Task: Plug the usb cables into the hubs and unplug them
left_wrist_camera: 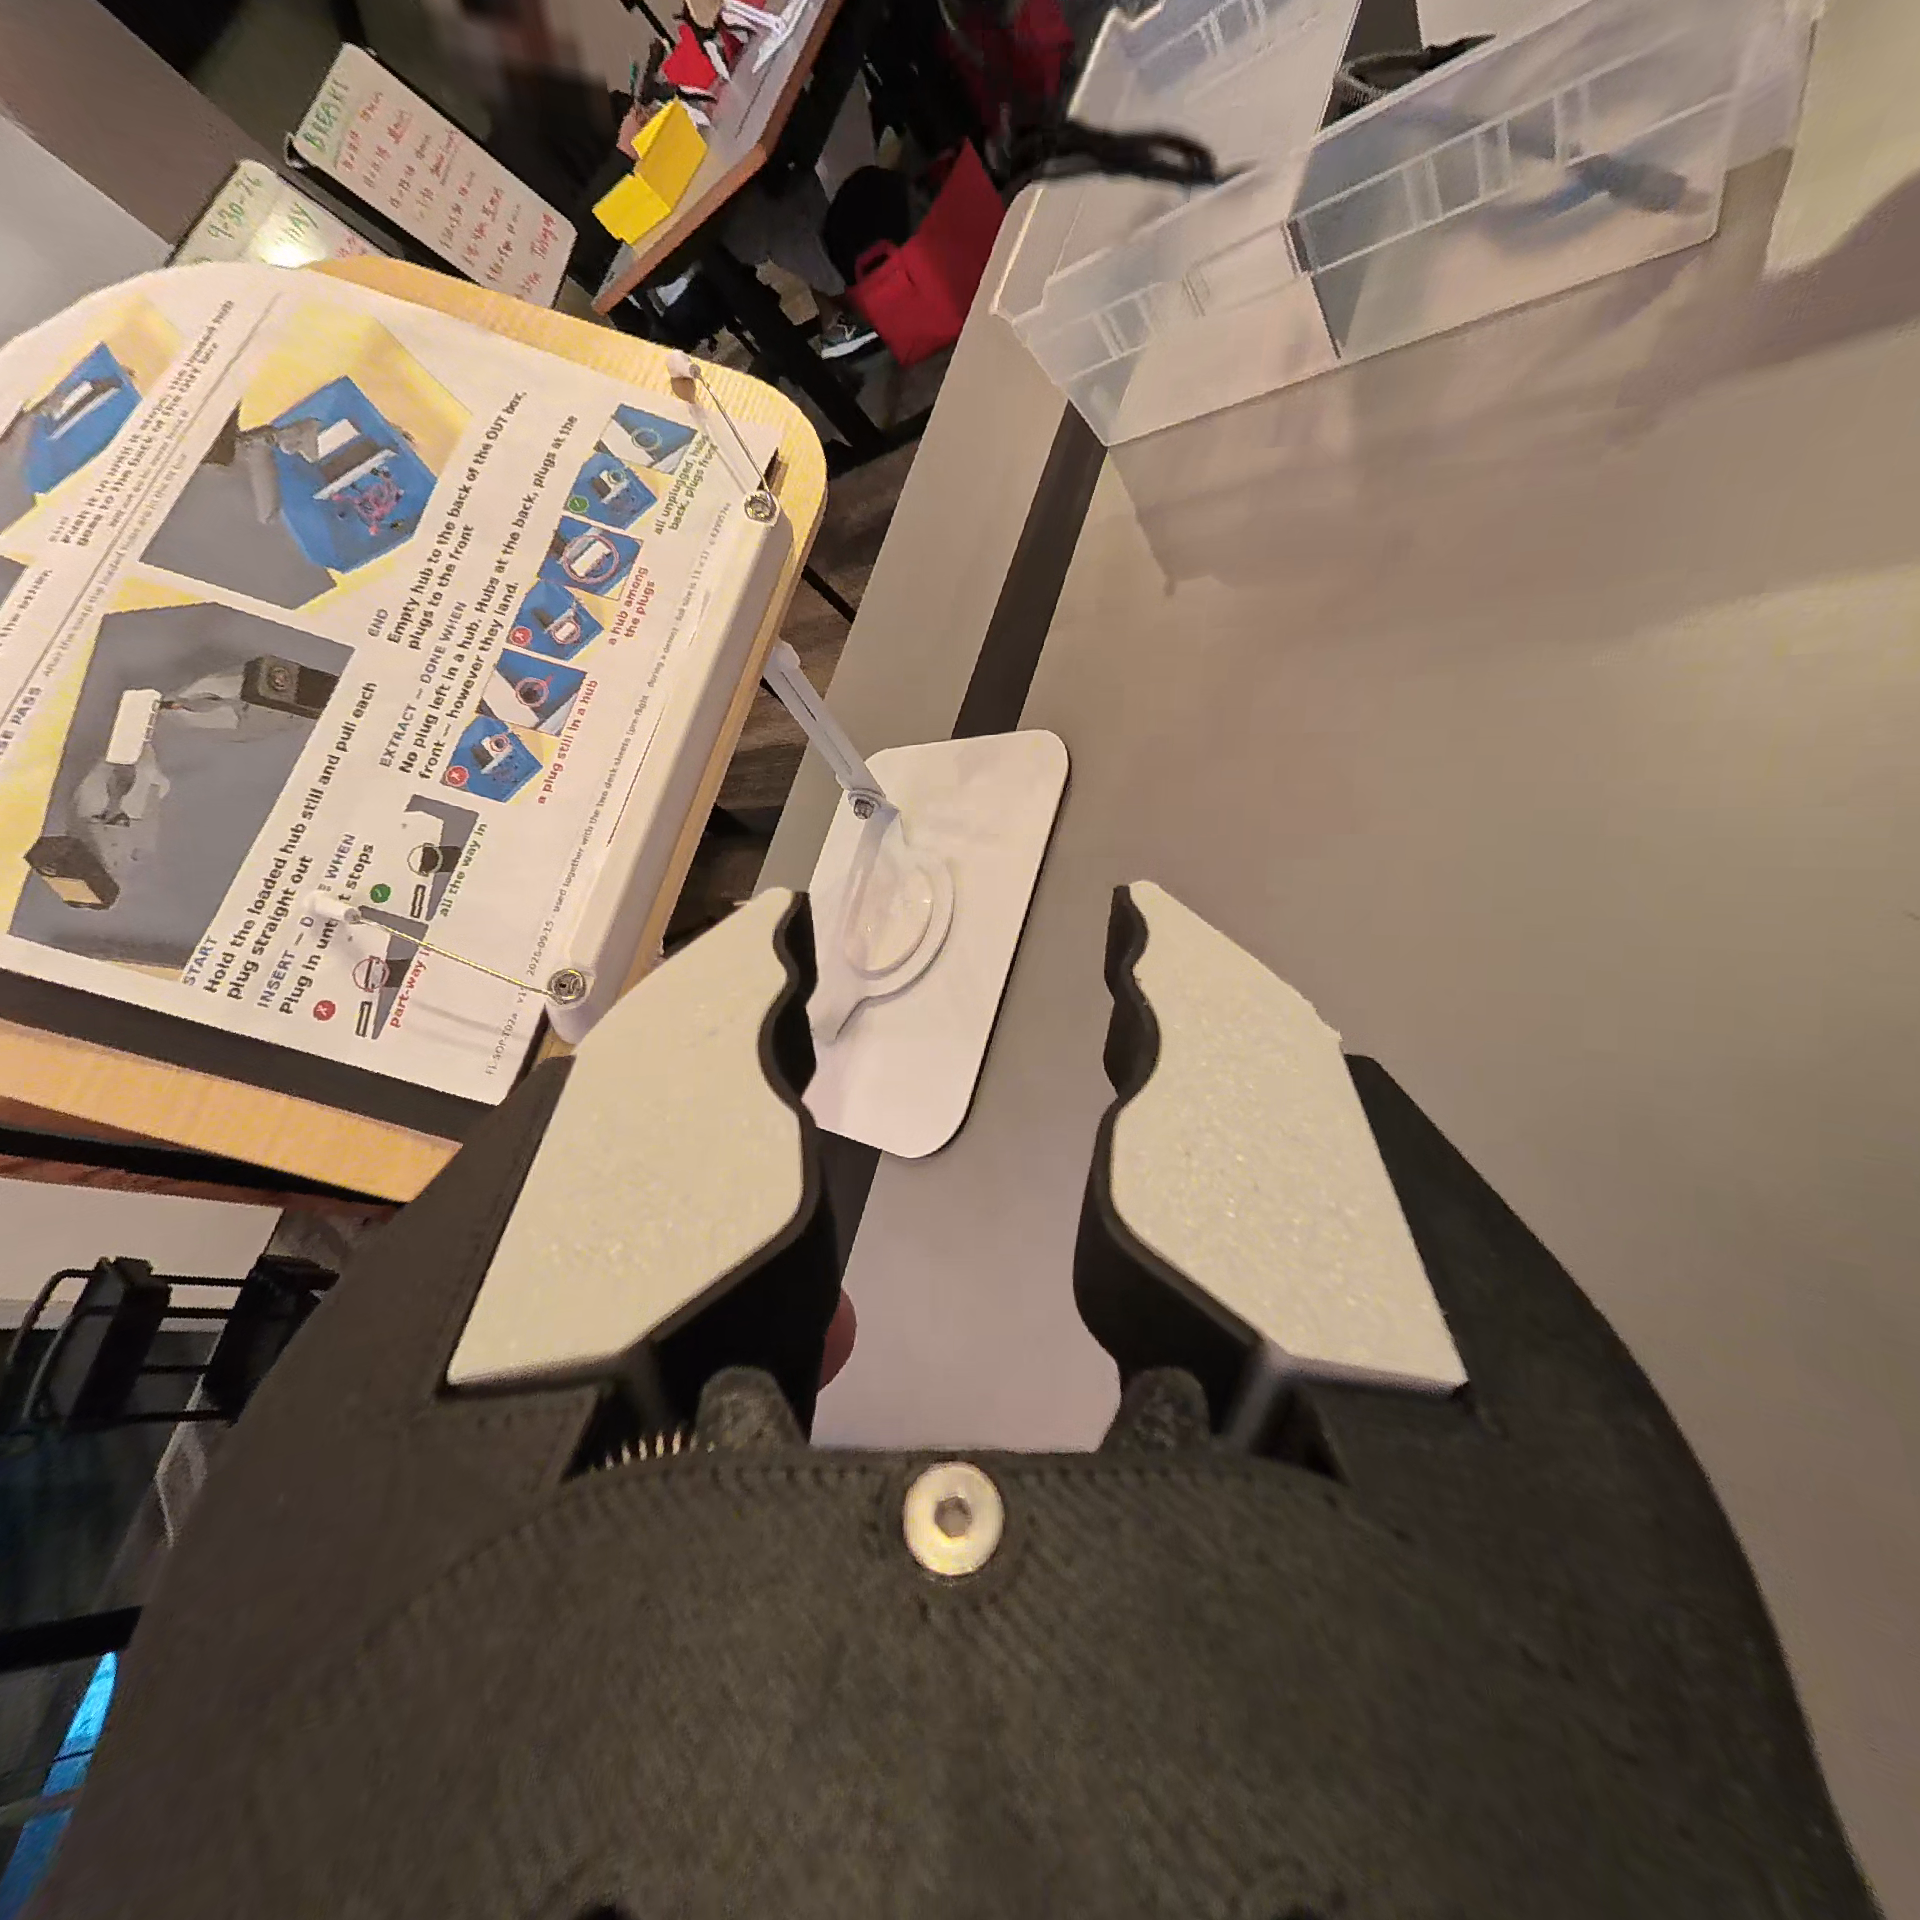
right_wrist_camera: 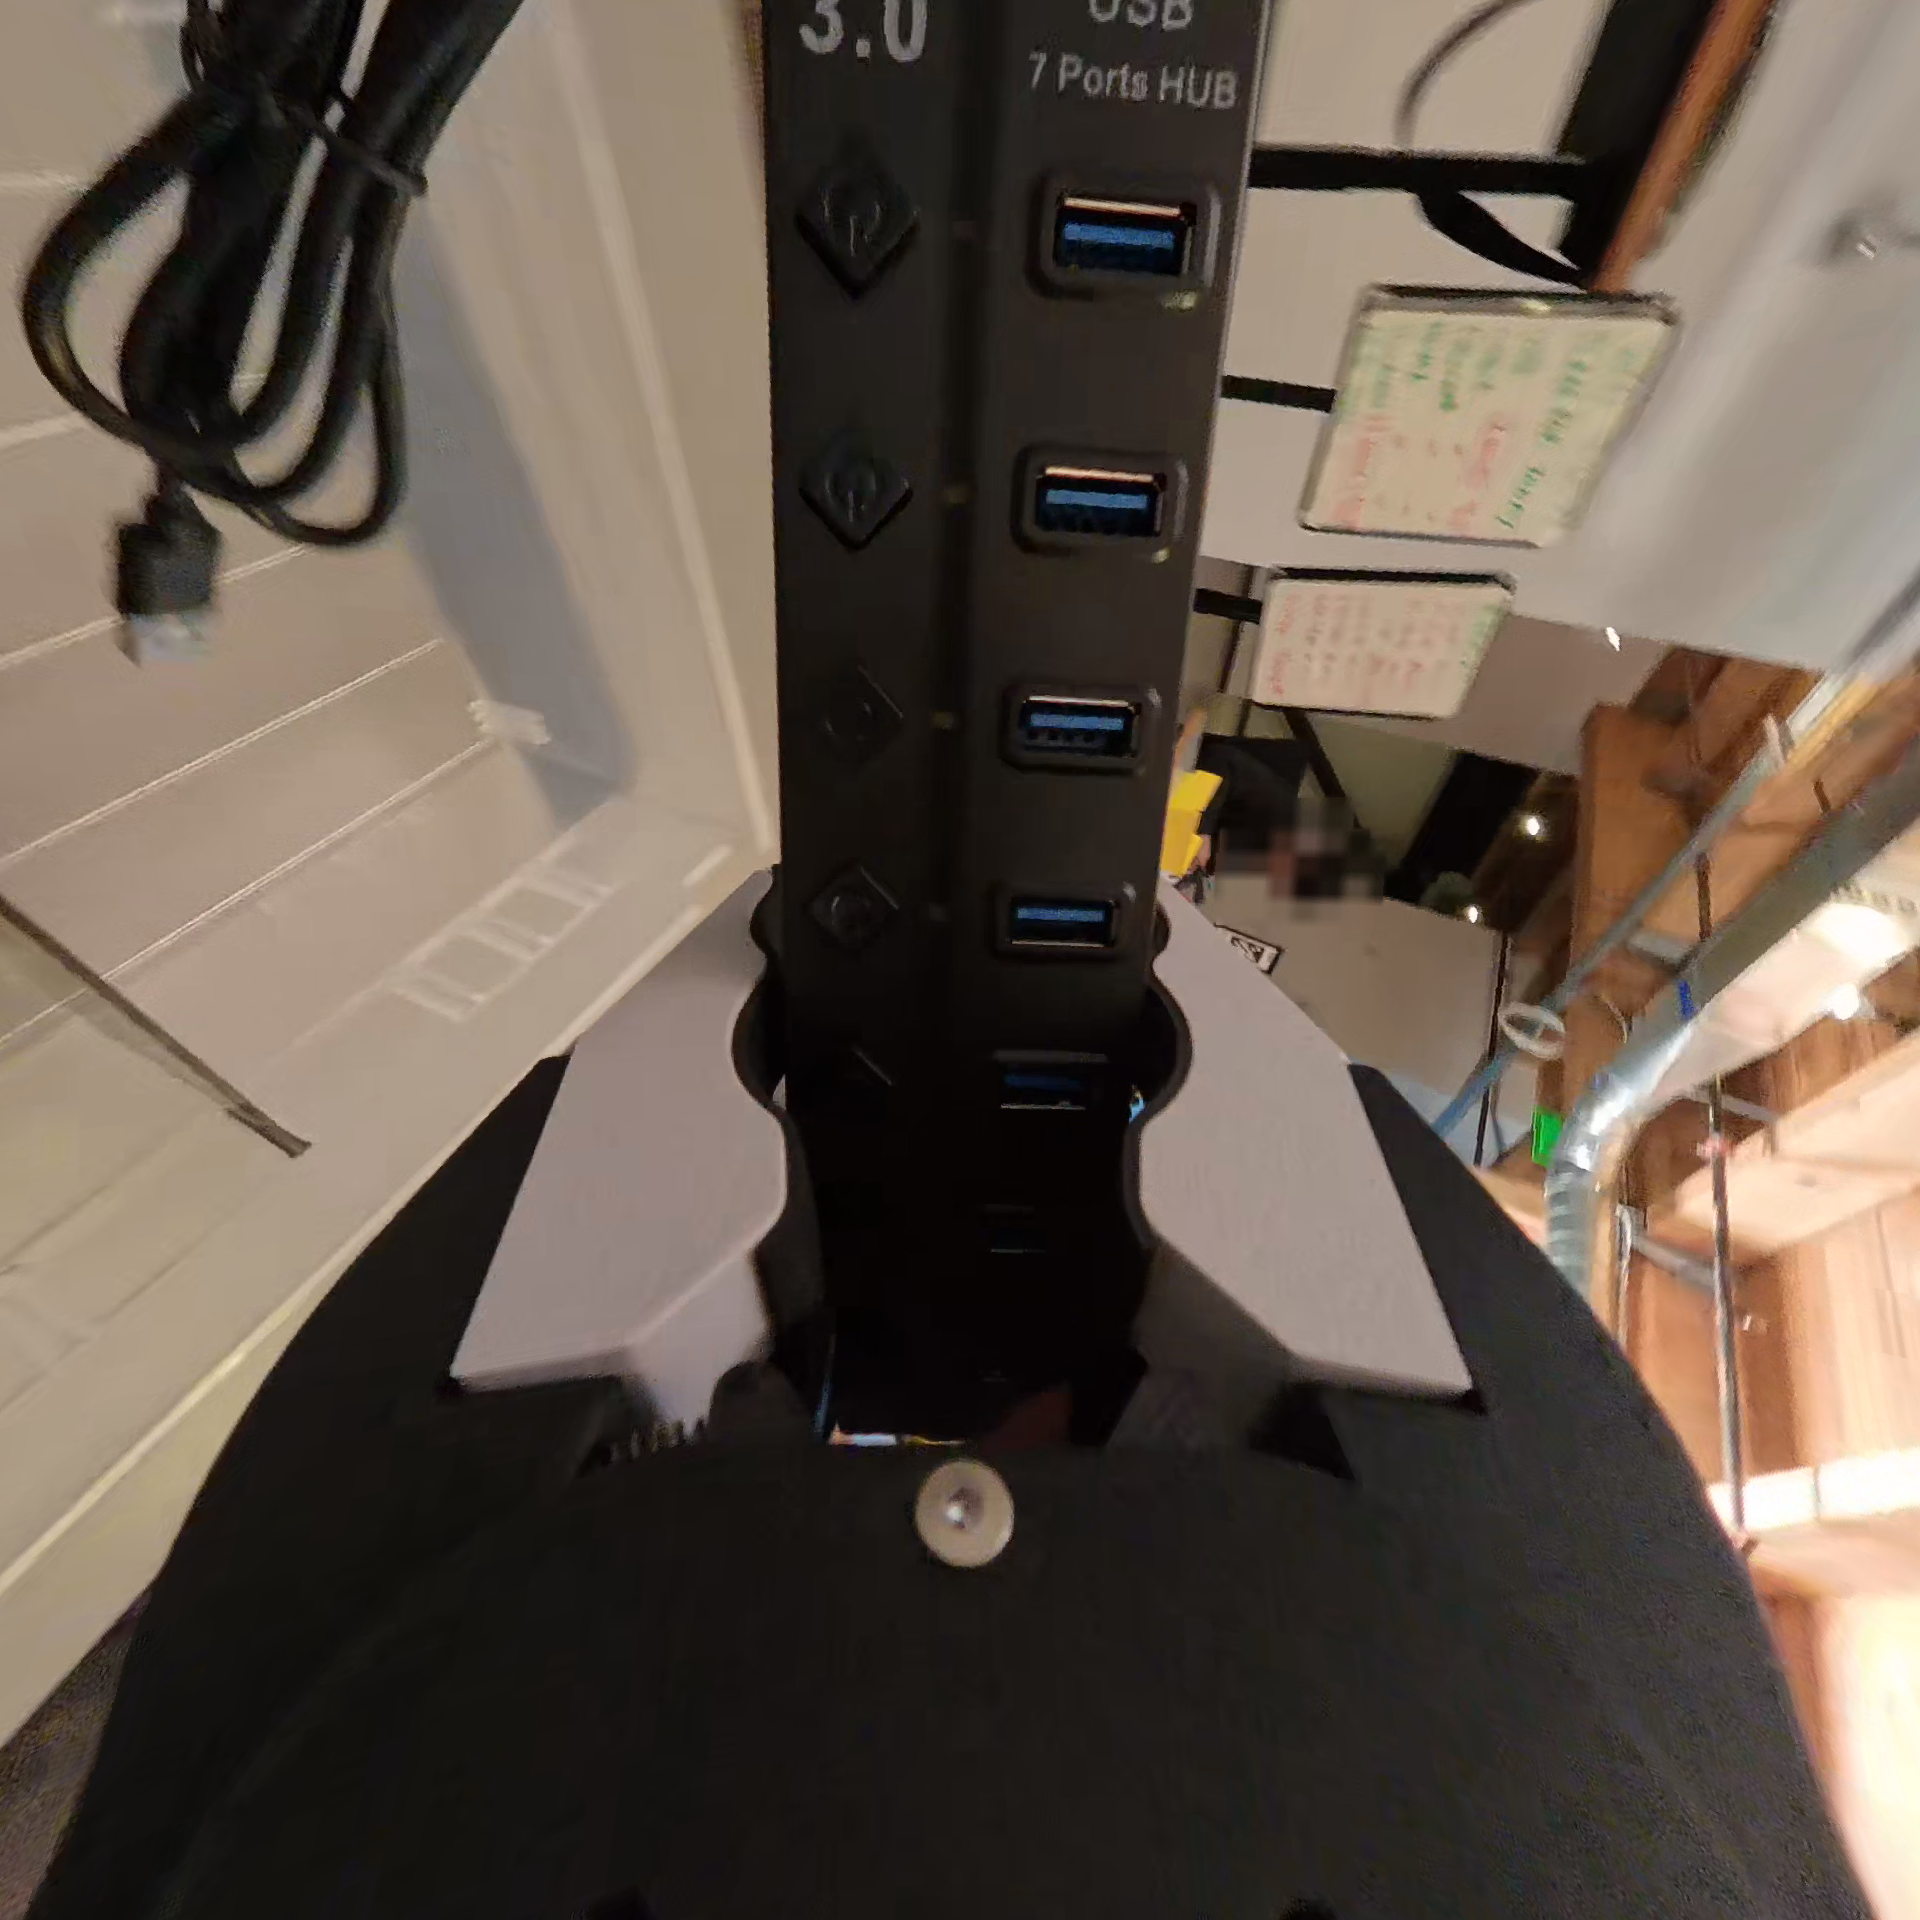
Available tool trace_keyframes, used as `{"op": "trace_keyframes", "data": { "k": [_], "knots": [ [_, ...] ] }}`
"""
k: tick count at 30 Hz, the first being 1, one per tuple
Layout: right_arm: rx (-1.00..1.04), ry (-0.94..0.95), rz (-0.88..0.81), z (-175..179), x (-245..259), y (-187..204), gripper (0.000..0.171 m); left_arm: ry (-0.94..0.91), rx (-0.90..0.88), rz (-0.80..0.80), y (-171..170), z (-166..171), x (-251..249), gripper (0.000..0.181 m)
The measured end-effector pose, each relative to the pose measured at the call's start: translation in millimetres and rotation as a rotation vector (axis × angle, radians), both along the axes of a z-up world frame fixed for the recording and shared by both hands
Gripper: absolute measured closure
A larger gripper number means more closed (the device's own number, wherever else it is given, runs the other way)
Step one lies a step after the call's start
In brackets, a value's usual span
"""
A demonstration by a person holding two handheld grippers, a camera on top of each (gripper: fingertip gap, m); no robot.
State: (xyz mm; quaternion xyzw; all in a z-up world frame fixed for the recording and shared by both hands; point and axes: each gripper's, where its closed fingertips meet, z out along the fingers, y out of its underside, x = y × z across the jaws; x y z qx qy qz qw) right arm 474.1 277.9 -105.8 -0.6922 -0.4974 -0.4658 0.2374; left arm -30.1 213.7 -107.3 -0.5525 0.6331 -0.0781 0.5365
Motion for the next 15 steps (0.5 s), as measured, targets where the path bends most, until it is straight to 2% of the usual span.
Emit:
{"op": "trace_keyframes", "data": {
  "k": [5,8,13,15],
  "knots": [
    [-0.212,0.012,0.007,-72.5,-0.8,11.1,0.109,0.013,-0.002,-0.002,1.5,-4.8,1.2,0.128],
    [-0.322,0.106,-0.008,-106.4,-5.6,13.2,0.109,0.020,-0.011,-0.005,2.5,-8.6,2.1,0.128],
    [-0.502,0.280,-0.085,-155.2,-8.9,5.1,0.110,0.048,-0.029,-0.010,4.3,-18.4,3.6,0.128],
    [-0.535,0.280,-0.126,-166.5,-3.5,3.2,0.111,0.057,-0.040,-0.015,4.0,-21.6,4.4,0.128]
  ]
}}
